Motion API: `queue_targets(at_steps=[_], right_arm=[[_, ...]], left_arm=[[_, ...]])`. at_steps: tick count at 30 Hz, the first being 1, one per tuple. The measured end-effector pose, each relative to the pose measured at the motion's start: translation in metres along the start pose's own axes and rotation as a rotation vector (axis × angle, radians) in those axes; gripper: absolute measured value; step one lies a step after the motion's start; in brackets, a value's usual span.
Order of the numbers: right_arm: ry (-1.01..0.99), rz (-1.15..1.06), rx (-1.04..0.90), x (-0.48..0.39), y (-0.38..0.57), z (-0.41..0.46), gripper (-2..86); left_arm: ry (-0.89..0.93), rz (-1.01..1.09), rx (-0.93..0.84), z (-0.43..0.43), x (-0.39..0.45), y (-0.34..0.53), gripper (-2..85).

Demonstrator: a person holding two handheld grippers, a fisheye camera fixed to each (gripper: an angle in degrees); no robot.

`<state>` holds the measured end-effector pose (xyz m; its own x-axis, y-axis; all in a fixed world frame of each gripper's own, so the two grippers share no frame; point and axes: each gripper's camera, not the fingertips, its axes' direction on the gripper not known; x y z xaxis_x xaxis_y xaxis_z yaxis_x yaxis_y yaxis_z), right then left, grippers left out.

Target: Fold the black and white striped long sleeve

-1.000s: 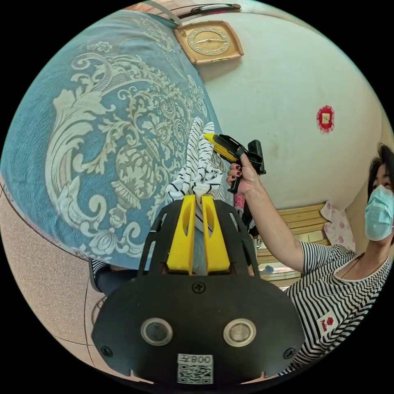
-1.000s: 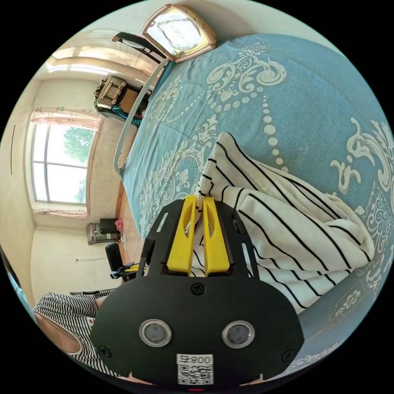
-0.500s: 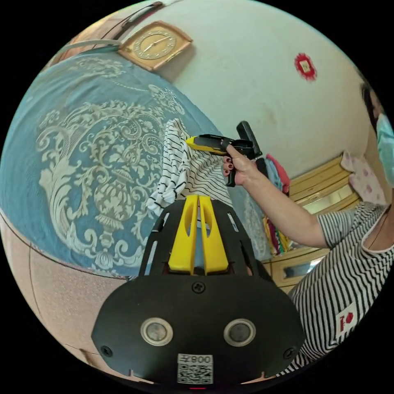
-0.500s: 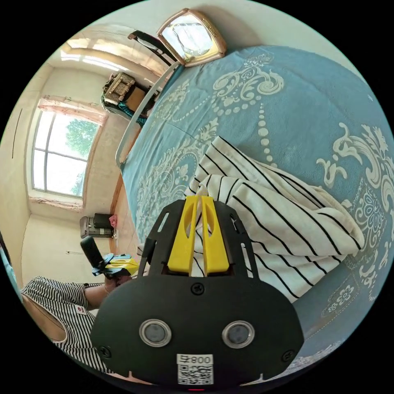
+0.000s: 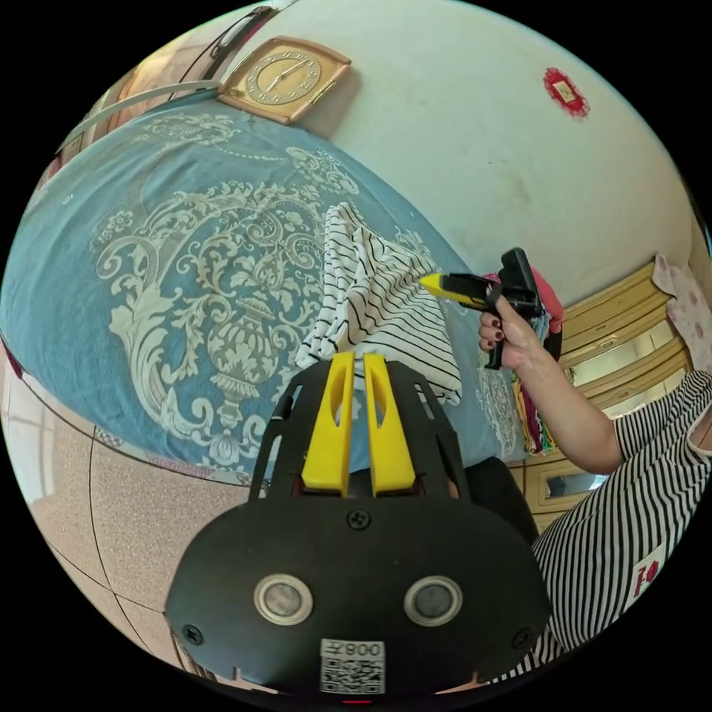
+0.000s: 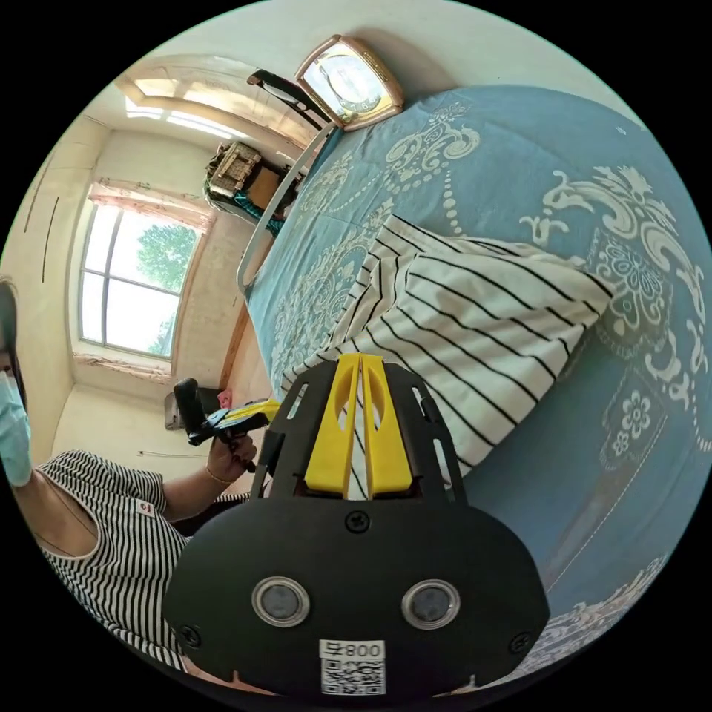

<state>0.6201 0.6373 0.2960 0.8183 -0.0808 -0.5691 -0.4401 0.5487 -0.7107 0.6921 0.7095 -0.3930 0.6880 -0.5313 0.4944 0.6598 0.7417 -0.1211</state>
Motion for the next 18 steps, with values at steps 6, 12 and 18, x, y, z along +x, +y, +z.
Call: queue_targets(at_steps=[6,12,18], right_arm=[[0.0,-0.012,-0.137,-0.014,0.066,0.02,0.2],[0.024,0.017,-0.161,-0.001,0.087,0.02,0.4],[-0.071,0.091,-0.048,0.02,0.123,-0.034,1.8]], left_arm=[[-0.1,-0.022,-0.044,0.028,0.001,-0.018,0.5],[-0.049,-0.093,-0.071,0.026,-0.014,-0.008,0.7],[0.124,-0.013,-0.123,0.012,0.012,0.026,3.0]])
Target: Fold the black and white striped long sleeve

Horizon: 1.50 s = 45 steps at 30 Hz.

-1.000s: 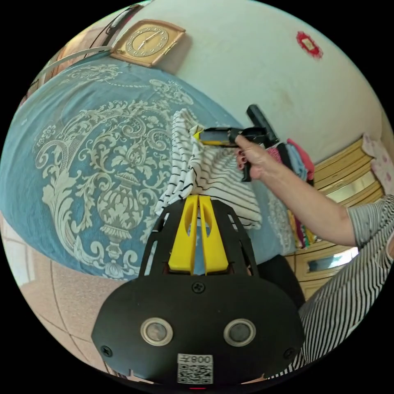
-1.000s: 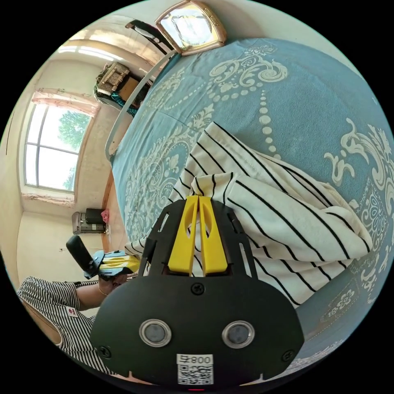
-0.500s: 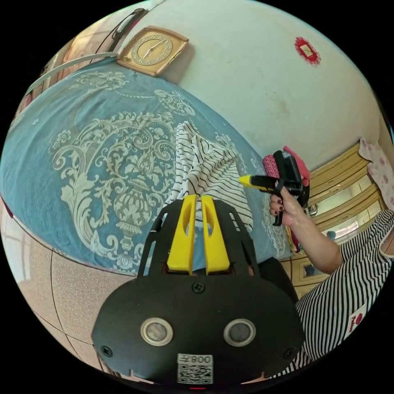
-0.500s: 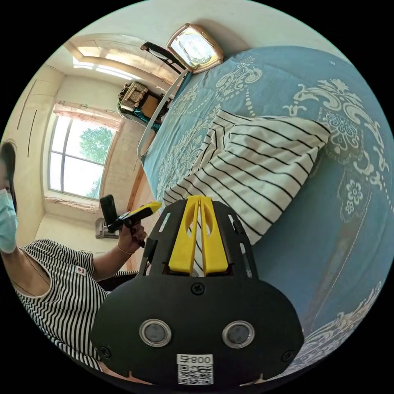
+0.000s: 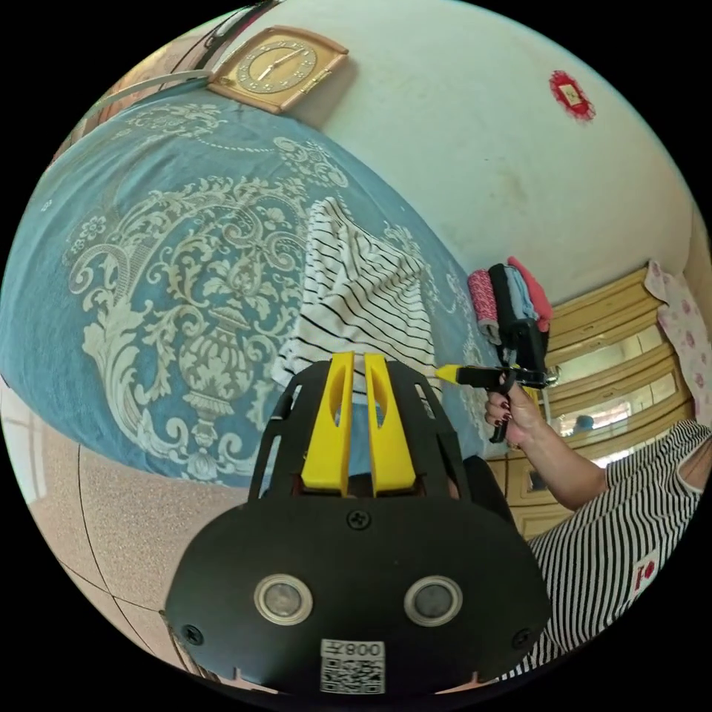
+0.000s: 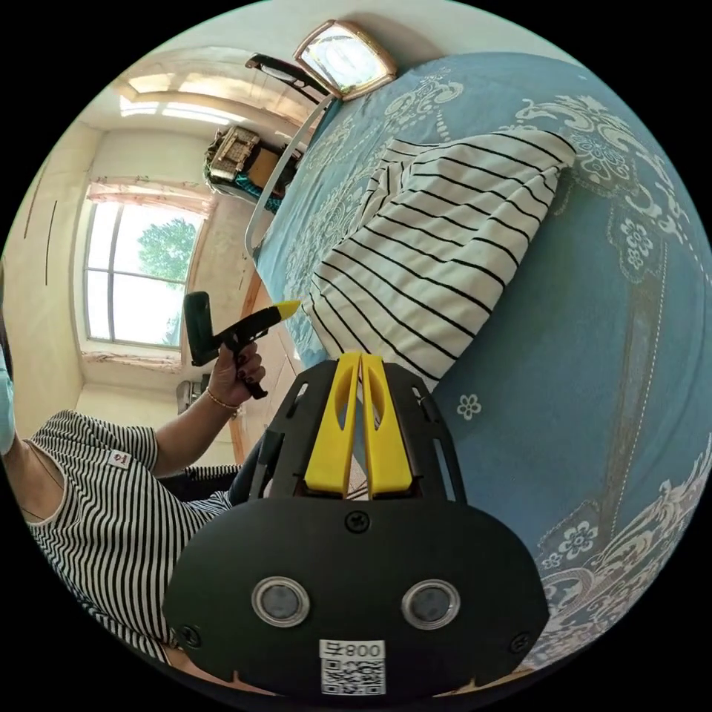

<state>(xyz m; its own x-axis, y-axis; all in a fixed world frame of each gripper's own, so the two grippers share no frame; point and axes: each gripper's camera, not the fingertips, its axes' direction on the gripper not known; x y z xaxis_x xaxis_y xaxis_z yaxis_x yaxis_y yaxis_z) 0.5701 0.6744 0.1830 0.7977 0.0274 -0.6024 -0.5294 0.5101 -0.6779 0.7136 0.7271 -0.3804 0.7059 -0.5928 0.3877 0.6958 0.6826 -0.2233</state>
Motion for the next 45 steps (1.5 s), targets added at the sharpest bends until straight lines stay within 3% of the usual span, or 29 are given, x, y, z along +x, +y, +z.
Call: queue_targets(at_steps=[6,12,24,36,45], right_arm=[[-0.237,0.261,0.072,0.068,0.061,-0.024,7.6],[-0.342,0.335,0.06,0.099,0.077,-0.027,8.2],[-0.437,0.349,0.11,0.123,0.101,-0.056,7.5],[-0.606,0.387,0.162,0.128,0.121,-0.078,11.3],[-0.618,0.402,0.205,0.12,0.143,-0.114,13.2]], left_arm=[[0.234,-0.114,-0.118,0.041,-0.009,0.026,7.0],[0.436,-0.285,-0.244,0.087,-0.031,0.028,10.9],[0.501,-0.425,-0.177,0.112,-0.064,0.027,7.8],[0.568,-0.43,-0.094,0.087,-0.067,0.032,3.8],[0.589,-0.431,-0.091,0.087,-0.072,0.027,3.8]])
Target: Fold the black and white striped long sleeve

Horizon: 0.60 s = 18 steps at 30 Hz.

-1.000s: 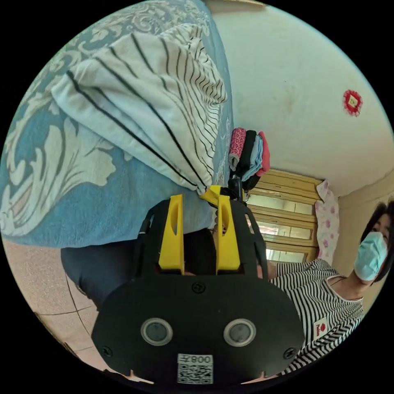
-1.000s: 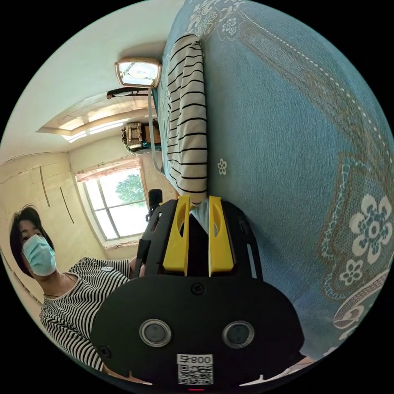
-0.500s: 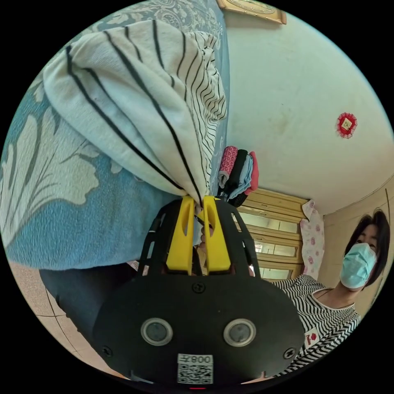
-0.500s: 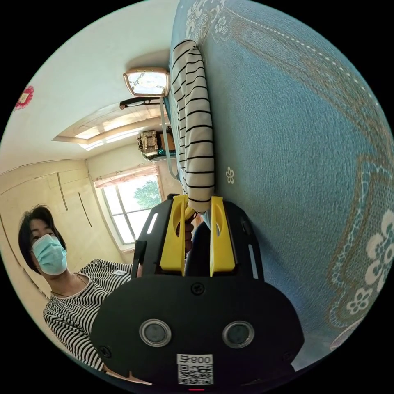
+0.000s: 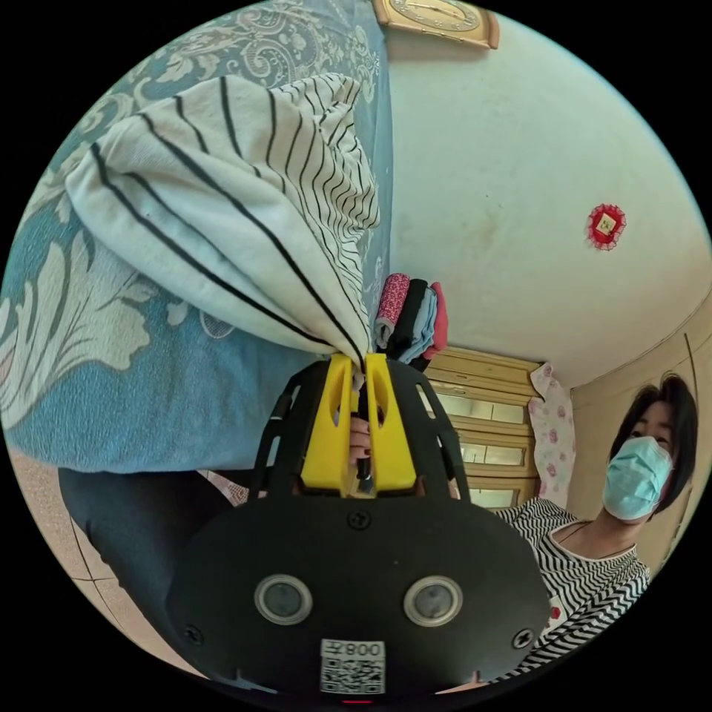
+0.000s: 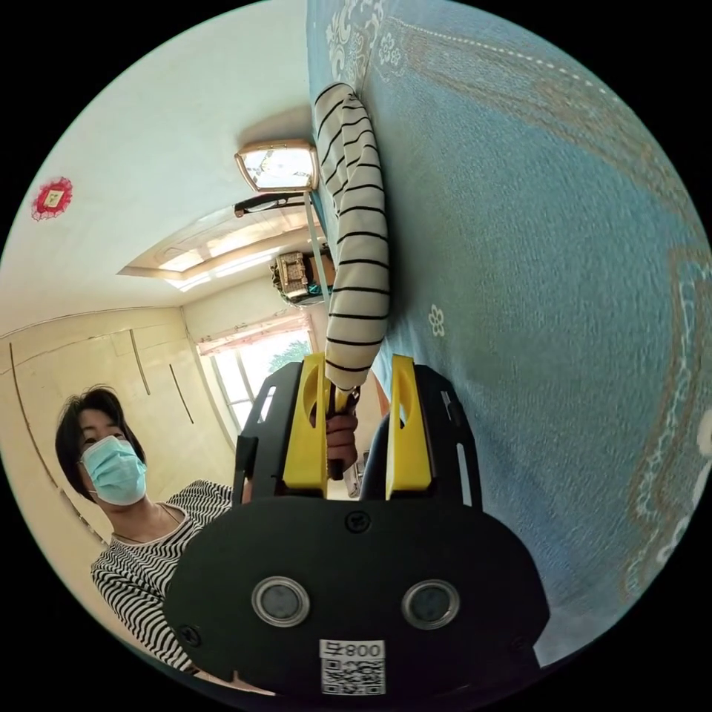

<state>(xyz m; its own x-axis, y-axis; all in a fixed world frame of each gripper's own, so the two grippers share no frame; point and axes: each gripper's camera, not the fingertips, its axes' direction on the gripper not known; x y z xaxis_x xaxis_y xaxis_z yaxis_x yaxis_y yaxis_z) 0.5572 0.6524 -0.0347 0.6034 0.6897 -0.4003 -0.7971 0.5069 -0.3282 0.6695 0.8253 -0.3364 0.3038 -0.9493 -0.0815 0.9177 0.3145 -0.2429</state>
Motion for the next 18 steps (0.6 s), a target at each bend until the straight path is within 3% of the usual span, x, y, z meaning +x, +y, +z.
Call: queue_targets(at_steps=[11,18], right_arm=[[-0.002,-0.007,-0.044,-0.037,0.007,-0.001,7.9],[-0.04,-0.052,-0.018,-0.085,0.025,-0.03,6.4]], left_arm=[[0.001,0.019,0.037,-0.015,-0.009,0.001,4.9],[0.052,-0.056,0.237,-0.067,-0.038,0.001,13.0]])
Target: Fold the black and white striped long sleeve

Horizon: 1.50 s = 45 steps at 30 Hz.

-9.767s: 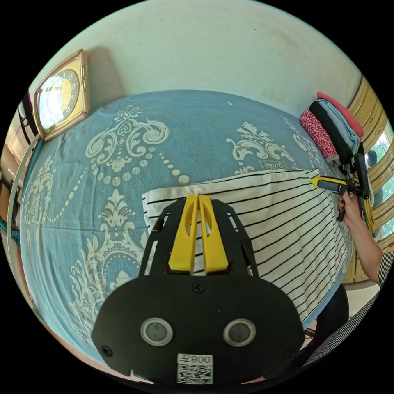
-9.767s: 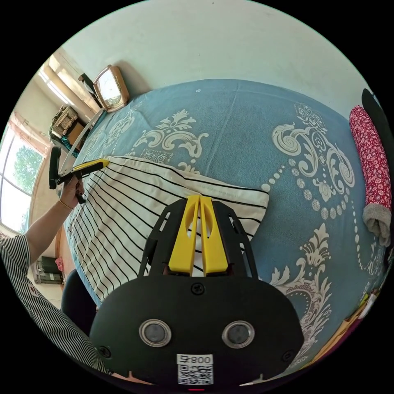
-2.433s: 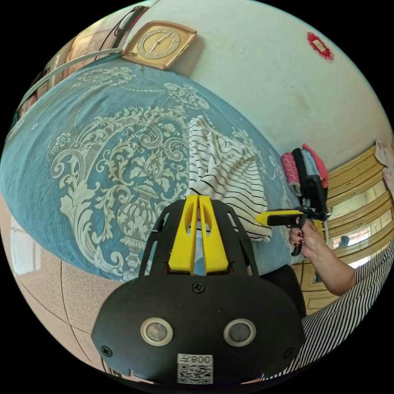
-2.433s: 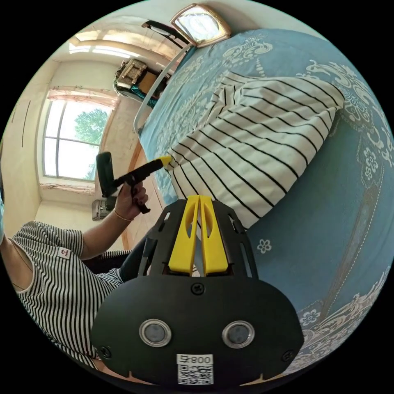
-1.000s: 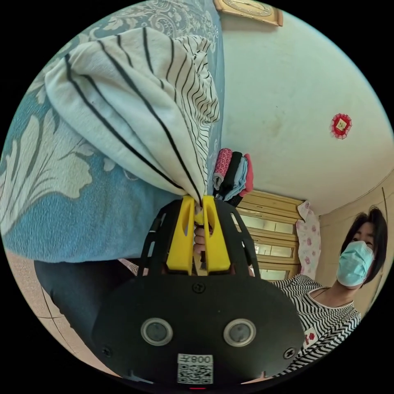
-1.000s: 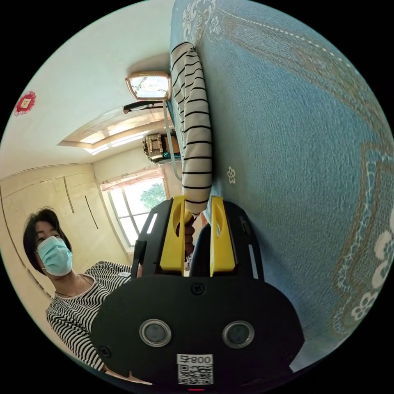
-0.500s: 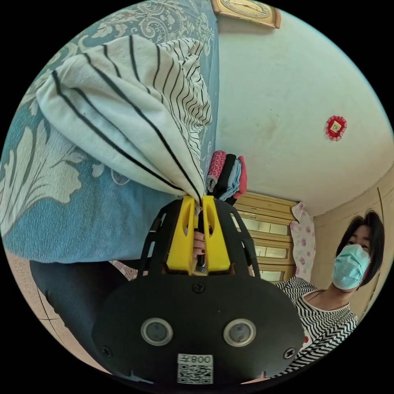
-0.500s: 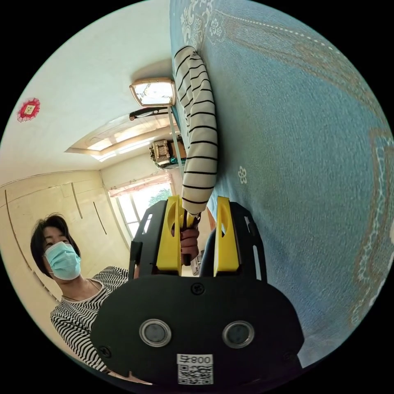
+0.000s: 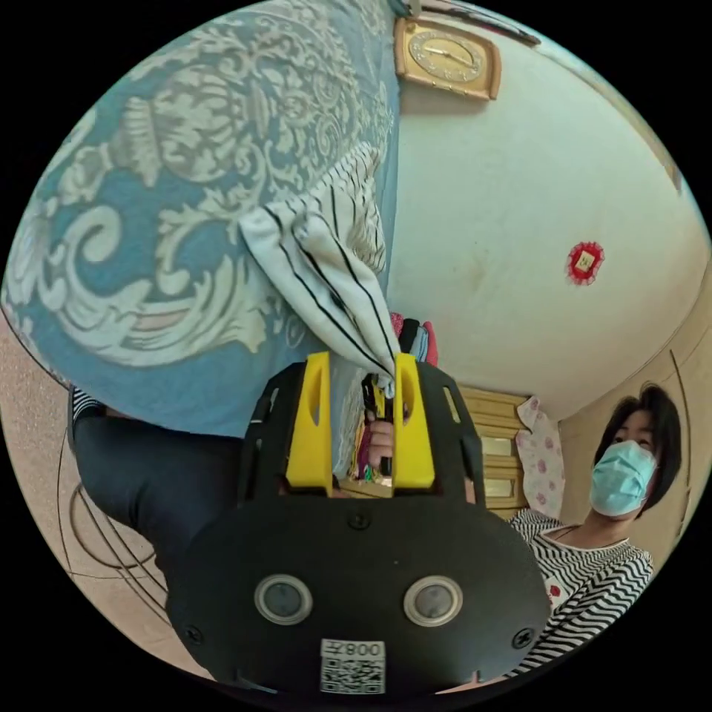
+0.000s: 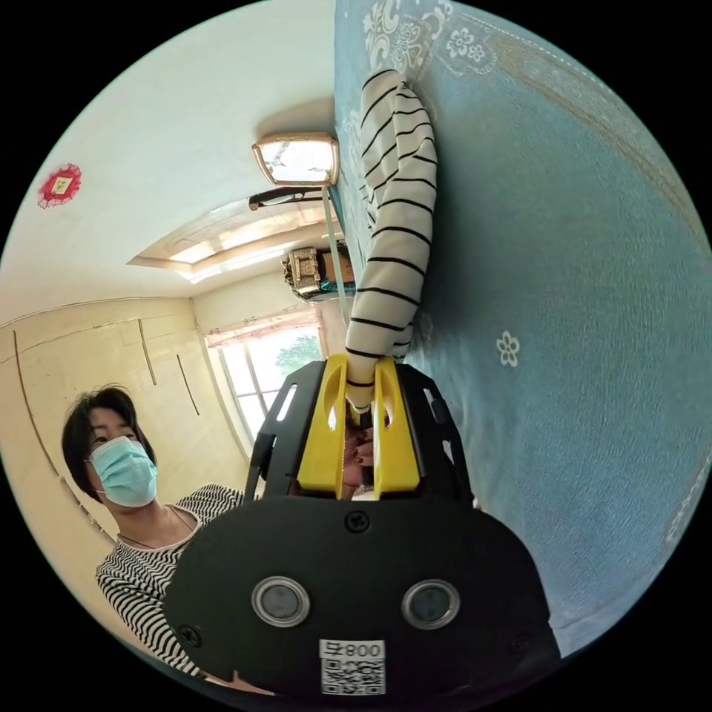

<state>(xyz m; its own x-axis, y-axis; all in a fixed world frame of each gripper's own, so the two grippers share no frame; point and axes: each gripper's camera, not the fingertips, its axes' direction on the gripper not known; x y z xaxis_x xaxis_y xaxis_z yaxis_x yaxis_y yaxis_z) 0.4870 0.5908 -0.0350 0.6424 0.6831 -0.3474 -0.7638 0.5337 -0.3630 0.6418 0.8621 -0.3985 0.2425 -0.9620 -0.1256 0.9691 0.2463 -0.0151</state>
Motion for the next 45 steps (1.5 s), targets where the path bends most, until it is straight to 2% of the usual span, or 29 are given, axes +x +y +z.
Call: queue_targets(at_steps=[7,11,19,28,37,42,45], right_arm=[[-0.009,-0.029,0.006,-0.043,0.012,-0.023,6.2],[-0.011,-0.03,0.02,-0.066,0.025,-0.043,6.0],[0.032,-0.046,0.045,-0.118,0.075,-0.093,6.1],[0.05,-0.147,0.104,-0.21,0.202,-0.179,5.7],[0.05,-0.338,0.321,-0.31,0.368,-0.304,5.5],[0.096,-0.366,0.465,-0.343,0.44,-0.398,5.5],[0.136,-0.369,0.521,-0.365,0.45,-0.461,5.4]], left_arm=[[0.151,-0.075,0.144,-0.004,-0.022,-0.028,13.7],[0.167,-0.067,0.19,0.008,-0.019,-0.037,6.8],[0.054,0.081,0.085,0.043,0.043,-0.018,3.8],[0.03,0.336,-0.1,0.119,0.145,0.041,3.4],[0.107,0.527,-0.377,0.276,0.226,0.098,3.4],[0.07,0.558,-0.547,0.422,0.244,0.117,3.5],[0.058,0.587,-0.593,0.518,0.263,0.118,3.5]])
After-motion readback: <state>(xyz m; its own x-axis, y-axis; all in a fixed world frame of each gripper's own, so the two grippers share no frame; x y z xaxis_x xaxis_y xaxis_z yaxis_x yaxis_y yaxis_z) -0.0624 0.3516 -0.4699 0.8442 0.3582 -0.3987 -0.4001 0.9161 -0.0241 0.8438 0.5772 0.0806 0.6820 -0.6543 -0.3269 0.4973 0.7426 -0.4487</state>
